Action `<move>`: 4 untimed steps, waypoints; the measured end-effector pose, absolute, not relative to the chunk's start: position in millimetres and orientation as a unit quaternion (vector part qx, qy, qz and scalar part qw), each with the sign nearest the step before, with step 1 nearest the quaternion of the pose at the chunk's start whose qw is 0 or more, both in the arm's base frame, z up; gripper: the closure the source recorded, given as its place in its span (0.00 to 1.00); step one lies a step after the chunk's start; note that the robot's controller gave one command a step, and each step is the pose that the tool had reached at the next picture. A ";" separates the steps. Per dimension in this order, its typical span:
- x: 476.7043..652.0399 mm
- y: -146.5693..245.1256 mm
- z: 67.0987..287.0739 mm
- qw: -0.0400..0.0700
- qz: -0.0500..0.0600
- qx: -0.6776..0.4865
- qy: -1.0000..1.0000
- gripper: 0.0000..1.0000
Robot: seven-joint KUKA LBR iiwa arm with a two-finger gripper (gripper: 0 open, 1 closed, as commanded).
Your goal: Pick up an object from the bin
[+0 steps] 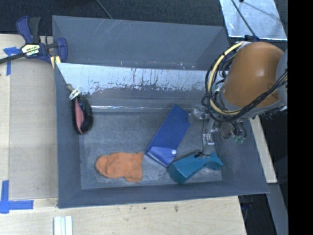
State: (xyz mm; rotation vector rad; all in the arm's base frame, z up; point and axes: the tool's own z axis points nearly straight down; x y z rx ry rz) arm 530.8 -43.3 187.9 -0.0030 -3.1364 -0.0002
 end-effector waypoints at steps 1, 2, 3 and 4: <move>532.5 -43.3 192.5 -0.002 0.000 0.000 -1.000 0.00; 510.1 -38.2 146.2 -0.005 0.001 0.020 -1.000 0.00; 512.9 -70.4 108.2 -0.001 -0.002 0.040 -0.999 0.00; 514.6 -75.6 96.2 -0.001 0.005 0.037 -0.999 0.00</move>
Offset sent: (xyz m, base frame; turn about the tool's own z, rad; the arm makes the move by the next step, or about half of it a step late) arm -0.0481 0.0112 -0.0953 -0.0860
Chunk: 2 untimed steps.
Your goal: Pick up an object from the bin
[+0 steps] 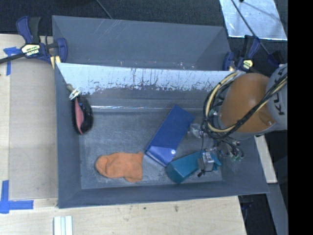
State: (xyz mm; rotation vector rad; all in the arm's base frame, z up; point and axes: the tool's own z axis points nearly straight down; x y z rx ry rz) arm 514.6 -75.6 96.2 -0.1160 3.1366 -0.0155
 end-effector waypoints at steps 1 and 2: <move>504.4 -44.1 85.7 0.005 -0.003 -0.072 0.997 0.00; 500.0 -47.0 79.3 0.001 -0.002 -0.084 0.996 0.00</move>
Offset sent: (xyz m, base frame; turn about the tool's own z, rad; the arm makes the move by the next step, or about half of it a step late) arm -0.0161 0.0501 -0.0250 -0.1174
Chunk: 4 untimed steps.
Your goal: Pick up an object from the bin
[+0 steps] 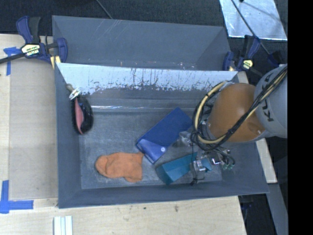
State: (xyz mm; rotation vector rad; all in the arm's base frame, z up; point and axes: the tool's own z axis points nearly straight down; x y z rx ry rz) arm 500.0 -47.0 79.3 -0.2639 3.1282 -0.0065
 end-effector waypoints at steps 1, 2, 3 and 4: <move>498.9 1.4 75.7 -0.003 -0.005 -0.235 0.972 1.00; 498.9 1.4 75.6 -0.003 -0.005 -0.235 0.972 1.00; 506.4 -16.6 117.5 -0.003 0.001 -0.235 0.972 1.00; 512.5 -24.8 151.7 0.002 -0.001 -0.228 0.974 1.00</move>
Offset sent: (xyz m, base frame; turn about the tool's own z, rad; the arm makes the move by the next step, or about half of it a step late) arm 0.0000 0.0000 0.0000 0.0000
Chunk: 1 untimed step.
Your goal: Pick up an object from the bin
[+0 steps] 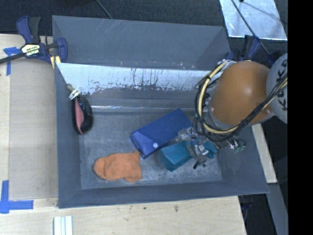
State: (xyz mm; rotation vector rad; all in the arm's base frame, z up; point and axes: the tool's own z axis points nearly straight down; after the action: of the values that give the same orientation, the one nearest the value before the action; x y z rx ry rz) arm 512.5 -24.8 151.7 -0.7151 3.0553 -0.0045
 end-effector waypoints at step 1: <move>509.4 -26.1 178.7 -0.004 0.001 -0.233 0.972 1.00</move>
Offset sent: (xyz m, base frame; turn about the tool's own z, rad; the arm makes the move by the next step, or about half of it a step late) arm 0.0089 0.0019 0.0710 -0.0398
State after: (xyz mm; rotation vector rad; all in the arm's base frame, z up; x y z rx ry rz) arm 509.4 -26.1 178.7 -0.7350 3.0619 0.0042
